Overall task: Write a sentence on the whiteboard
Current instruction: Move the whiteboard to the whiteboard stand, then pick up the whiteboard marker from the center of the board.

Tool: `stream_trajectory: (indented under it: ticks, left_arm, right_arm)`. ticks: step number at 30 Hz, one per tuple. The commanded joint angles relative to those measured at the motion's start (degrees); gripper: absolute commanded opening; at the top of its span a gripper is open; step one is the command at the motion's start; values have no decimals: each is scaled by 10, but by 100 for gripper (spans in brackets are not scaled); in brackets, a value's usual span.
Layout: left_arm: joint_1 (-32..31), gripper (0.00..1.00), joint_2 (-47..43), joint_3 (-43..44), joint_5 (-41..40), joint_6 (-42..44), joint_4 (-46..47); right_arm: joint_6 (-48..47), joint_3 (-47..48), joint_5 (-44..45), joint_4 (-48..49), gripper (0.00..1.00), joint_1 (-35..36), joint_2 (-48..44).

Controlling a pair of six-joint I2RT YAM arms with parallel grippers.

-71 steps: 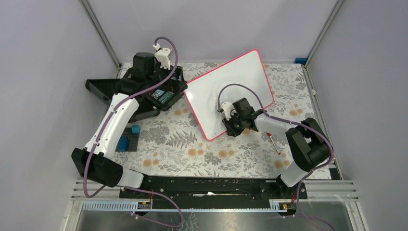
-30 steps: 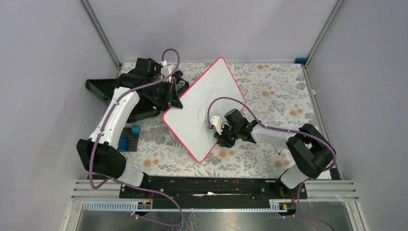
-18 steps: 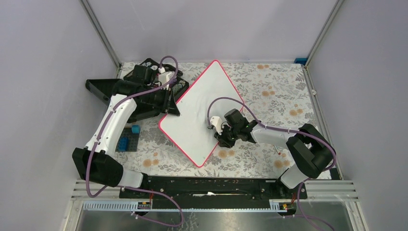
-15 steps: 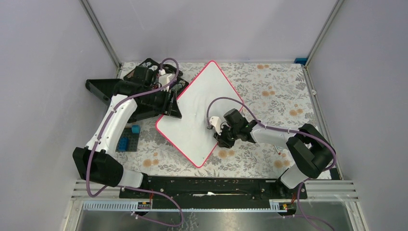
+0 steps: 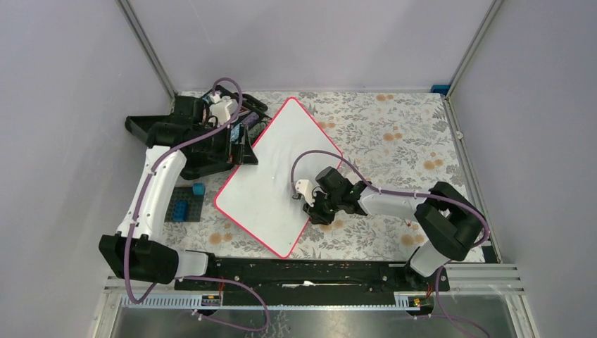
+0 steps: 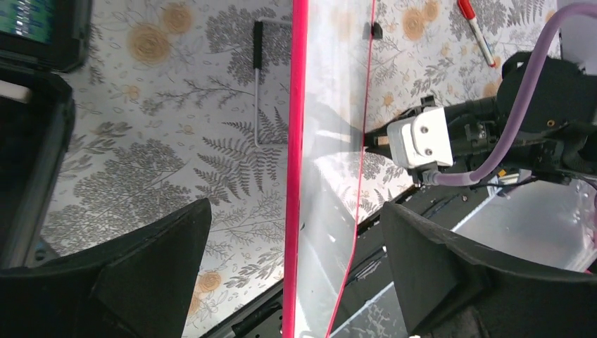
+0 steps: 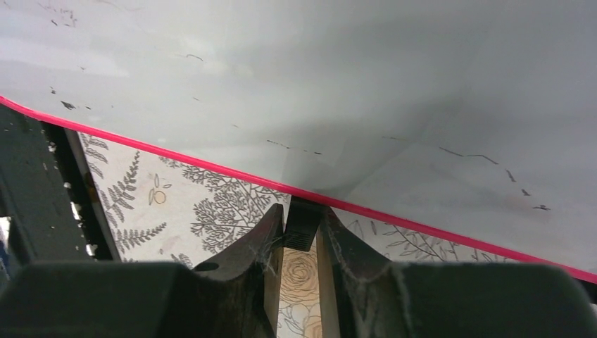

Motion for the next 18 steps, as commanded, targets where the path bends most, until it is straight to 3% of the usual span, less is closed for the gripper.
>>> stream_trajectory:
  ticks: [1, 6, 10, 13, 18]
  left_arm:
    - [7, 99, -21, 46, -32, -17, 41]
    - [8, 99, -10, 81, -33, -27, 55]
    - [8, 99, -4, 104, -35, -27, 73]
    - [8, 99, -1, 128, -37, -16, 82]
    - [0, 99, 2, 154, -33, 14, 89]
  right_arm:
    - [25, 12, -21, 4, 33, 19, -14]
    - [40, 23, -49, -35, 77, 19, -58]
    - [14, 50, -45, -121, 88, 17, -111]
    - [-13, 69, -38, -188, 91, -8, -149]
    - [-56, 75, -31, -279, 90, -160, -186]
